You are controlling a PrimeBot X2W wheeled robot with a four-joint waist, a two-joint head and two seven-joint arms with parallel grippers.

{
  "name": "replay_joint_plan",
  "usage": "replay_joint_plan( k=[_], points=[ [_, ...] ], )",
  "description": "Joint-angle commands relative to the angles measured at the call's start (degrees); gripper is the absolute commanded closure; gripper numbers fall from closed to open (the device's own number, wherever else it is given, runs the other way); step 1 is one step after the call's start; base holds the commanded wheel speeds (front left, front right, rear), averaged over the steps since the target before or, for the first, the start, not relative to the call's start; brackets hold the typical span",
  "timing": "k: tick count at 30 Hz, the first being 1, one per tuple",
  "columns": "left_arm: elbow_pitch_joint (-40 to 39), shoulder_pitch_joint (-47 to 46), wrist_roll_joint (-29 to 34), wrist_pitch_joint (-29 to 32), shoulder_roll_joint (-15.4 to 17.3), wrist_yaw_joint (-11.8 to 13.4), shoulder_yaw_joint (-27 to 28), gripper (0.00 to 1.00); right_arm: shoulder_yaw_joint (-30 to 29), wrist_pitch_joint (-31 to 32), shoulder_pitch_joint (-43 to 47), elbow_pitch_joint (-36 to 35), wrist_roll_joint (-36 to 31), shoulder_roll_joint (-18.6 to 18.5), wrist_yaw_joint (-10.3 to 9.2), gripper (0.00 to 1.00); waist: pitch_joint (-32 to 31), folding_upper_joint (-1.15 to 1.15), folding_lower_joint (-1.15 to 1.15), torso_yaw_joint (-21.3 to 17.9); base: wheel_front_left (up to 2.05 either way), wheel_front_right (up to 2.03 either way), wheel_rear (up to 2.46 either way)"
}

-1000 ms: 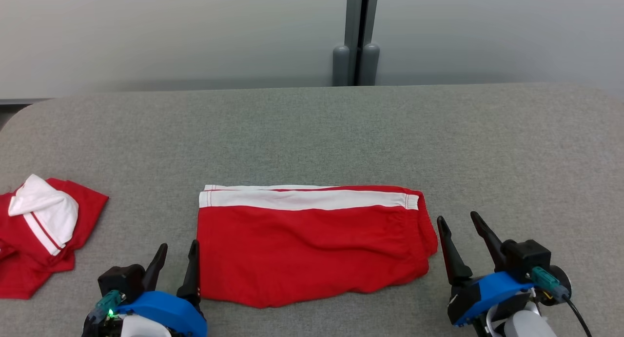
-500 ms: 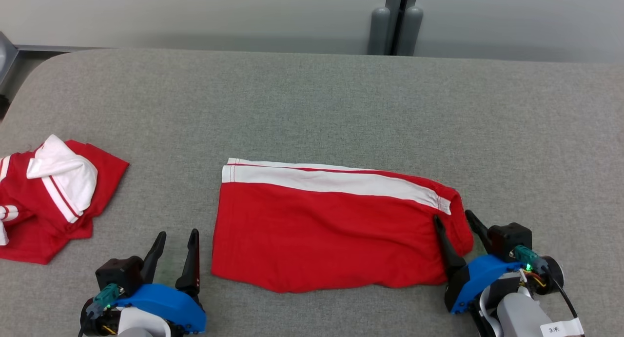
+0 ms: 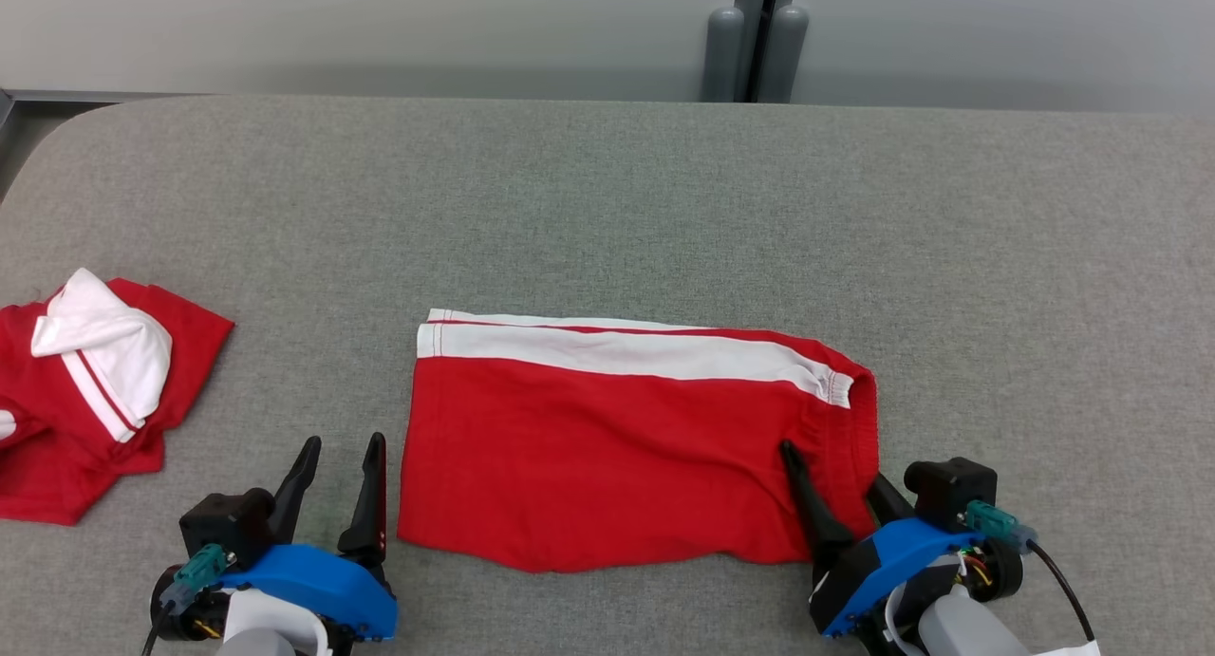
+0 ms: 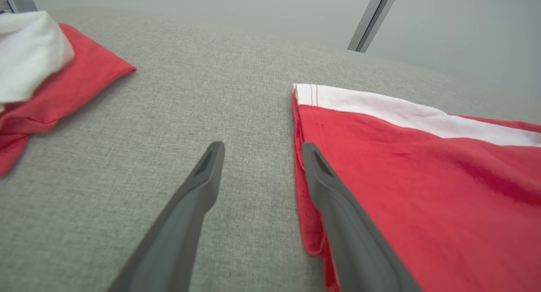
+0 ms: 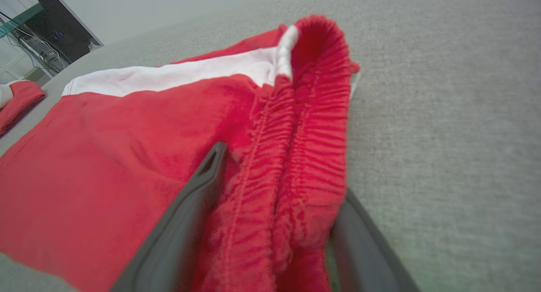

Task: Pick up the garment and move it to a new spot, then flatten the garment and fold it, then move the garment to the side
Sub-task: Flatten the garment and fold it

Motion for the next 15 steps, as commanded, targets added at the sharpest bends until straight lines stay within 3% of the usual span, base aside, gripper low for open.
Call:
replay_joint_plan(
  k=[1,2,3,5,15],
  points=[
    [-0.48,-0.39,0.26,-0.16,0.11,-0.10,0.12,0.00,0.37,0.13,0.85,-0.36,1.34,-0.07,0.02,0.24,-0.07,-0.01,0.00,-0.02,0.00,0.00,0.00],
    [-0.64,-0.28,0.31,-0.16,0.12,-0.10,0.06,0.00,0.57,0.12,0.85,-0.65,1.79,-0.07,0.02,0.33,-0.13,-0.01,0.00,-0.02,0.00,0.00,0.00],
    [-0.84,-0.16,0.40,-0.16,0.17,-0.10,-0.01,0.00,0.64,0.12,0.94,-0.78,2.14,-0.07,0.02,0.49,-0.20,-0.01,0.00,-0.04,0.00,0.00,0.00],
    [-1.27,0.17,0.42,-0.16,0.24,-0.10,0.05,0.00,-0.20,0.11,1.32,-1.11,3.38,-0.07,0.02,1.00,-0.39,-0.01,0.00,-0.14,0.00,0.00,0.00],
    [-1.46,2.74,1.26,-0.16,-0.08,-0.11,0.41,0.00,-8.58,0.06,3.67,-2.69,4.50,-0.20,0.02,1.00,-2.41,-0.01,0.00,-3.26,0.00,0.00,0.00]
  ],
)
